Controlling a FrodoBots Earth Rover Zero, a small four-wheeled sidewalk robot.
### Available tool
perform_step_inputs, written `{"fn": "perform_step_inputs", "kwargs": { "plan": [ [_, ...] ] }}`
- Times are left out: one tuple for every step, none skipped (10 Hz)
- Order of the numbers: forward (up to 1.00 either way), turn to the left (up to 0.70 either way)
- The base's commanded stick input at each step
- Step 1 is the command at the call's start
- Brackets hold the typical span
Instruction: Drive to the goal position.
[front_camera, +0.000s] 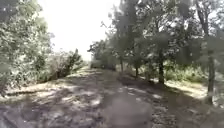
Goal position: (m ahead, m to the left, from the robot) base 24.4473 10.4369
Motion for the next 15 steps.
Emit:
{"fn": "perform_step_inputs", "kwargs": {
  "plan": [
    [0.85, 0.0],
    [0.85, 0.0],
    [0.85, 0.0],
    [0.85, 0.0],
    [0.85, 0.0],
    [0.85, 0.0],
    [0.85, 0.0],
    [0.85, 0.0],
    [0.85, 0.0],
    [0.85, 0.34],
    [0.85, 0.34],
    [0.85, 0.34],
    [0.85, 0.34],
    [0.85, 0.24],
    [0.85, 0.0]
  ]
}}
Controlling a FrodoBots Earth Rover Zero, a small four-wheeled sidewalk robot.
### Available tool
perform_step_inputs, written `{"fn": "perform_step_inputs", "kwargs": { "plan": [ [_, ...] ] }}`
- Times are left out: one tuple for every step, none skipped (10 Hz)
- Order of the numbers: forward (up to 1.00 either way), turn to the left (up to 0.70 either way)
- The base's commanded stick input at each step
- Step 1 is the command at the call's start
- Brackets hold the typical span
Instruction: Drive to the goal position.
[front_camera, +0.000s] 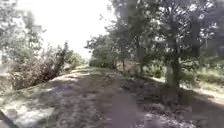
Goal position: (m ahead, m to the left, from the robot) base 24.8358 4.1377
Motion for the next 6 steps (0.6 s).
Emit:
{"fn": "perform_step_inputs", "kwargs": {
  "plan": [
    [0.85, 0.0],
    [0.85, 0.02],
    [0.85, 0.34],
    [0.85, 0.34],
    [0.85, 0.34],
    [0.85, 0.32]
  ]
}}
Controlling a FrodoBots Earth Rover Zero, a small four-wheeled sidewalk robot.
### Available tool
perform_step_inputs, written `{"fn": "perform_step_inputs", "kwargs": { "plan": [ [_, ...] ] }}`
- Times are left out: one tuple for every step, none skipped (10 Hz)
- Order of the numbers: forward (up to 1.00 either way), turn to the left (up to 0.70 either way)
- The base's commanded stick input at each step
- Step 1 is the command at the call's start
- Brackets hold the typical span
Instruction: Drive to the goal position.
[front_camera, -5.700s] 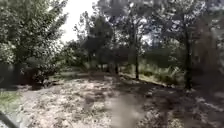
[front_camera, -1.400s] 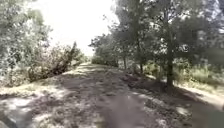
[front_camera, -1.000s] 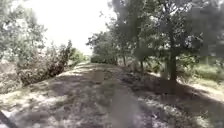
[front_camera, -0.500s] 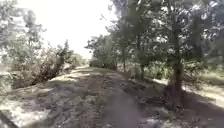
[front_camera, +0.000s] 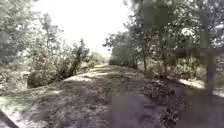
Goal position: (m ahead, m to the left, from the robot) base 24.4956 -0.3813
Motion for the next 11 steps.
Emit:
{"fn": "perform_step_inputs", "kwargs": {
  "plan": [
    [0.85, 0.15],
    [0.85, 0.04],
    [0.85, 0.0],
    [0.85, 0.0],
    [0.85, 0.0],
    [0.85, 0.0],
    [0.85, 0.0],
    [0.85, 0.0],
    [0.85, 0.0],
    [0.85, 0.0],
    [0.85, 0.0]
  ]
}}
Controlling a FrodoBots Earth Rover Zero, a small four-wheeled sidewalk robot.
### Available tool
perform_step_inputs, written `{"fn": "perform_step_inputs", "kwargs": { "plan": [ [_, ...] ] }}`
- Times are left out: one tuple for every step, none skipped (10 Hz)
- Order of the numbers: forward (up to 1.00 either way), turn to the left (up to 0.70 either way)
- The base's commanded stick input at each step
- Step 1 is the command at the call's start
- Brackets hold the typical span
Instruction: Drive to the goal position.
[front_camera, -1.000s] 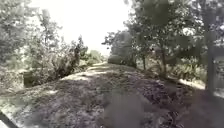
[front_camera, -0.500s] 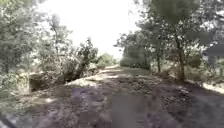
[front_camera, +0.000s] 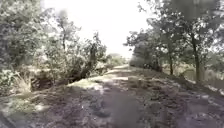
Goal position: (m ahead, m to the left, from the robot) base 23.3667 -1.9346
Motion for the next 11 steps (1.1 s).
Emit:
{"fn": "perform_step_inputs", "kwargs": {
  "plan": [
    [0.85, 0.0],
    [0.85, 0.0],
    [0.85, 0.0],
    [0.85, 0.0],
    [0.85, 0.0],
    [0.85, 0.0],
    [0.85, 0.0],
    [0.85, 0.0],
    [0.85, 0.0],
    [0.85, 0.0],
    [0.85, 0.0]
  ]
}}
